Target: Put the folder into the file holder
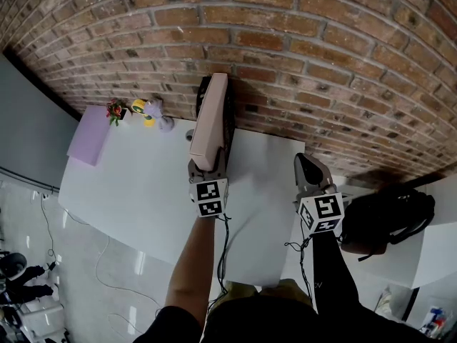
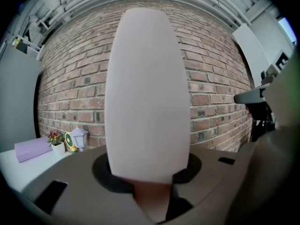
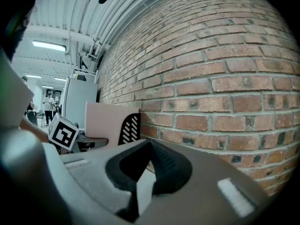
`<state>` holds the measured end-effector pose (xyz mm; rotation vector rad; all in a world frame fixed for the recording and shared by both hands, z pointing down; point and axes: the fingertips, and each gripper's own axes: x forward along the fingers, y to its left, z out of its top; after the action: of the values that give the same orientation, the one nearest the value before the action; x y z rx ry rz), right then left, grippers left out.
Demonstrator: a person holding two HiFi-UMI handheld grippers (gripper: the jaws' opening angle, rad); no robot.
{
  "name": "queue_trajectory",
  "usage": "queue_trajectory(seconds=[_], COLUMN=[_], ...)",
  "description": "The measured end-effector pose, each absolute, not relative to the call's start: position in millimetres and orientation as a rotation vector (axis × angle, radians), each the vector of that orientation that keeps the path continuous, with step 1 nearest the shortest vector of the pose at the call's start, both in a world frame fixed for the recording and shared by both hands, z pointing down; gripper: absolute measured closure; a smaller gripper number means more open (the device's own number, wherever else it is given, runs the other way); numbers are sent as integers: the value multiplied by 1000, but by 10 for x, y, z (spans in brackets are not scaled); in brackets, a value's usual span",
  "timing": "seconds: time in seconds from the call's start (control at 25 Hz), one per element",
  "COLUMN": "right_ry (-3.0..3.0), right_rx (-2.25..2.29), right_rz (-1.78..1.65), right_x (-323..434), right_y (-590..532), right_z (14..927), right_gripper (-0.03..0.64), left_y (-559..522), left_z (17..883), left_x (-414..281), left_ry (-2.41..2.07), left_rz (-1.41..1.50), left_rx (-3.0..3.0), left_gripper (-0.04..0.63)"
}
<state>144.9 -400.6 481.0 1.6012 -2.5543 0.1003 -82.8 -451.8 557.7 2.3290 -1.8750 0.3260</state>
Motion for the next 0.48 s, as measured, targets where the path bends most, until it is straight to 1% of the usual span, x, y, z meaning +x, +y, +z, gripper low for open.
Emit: queue_trajectory(seconds=[0.48], right_ry=[-2542], right_rx=[1617], right_rz=[106], right_x=[1502], right_y=[-4016], right_z=[4843], right_gripper=[617], left_y=[-4504], left_z=[5652], left_x=[-796], left_ry=[-1884], left_rz=[372], left_rx=[2315], left_gripper=[430])
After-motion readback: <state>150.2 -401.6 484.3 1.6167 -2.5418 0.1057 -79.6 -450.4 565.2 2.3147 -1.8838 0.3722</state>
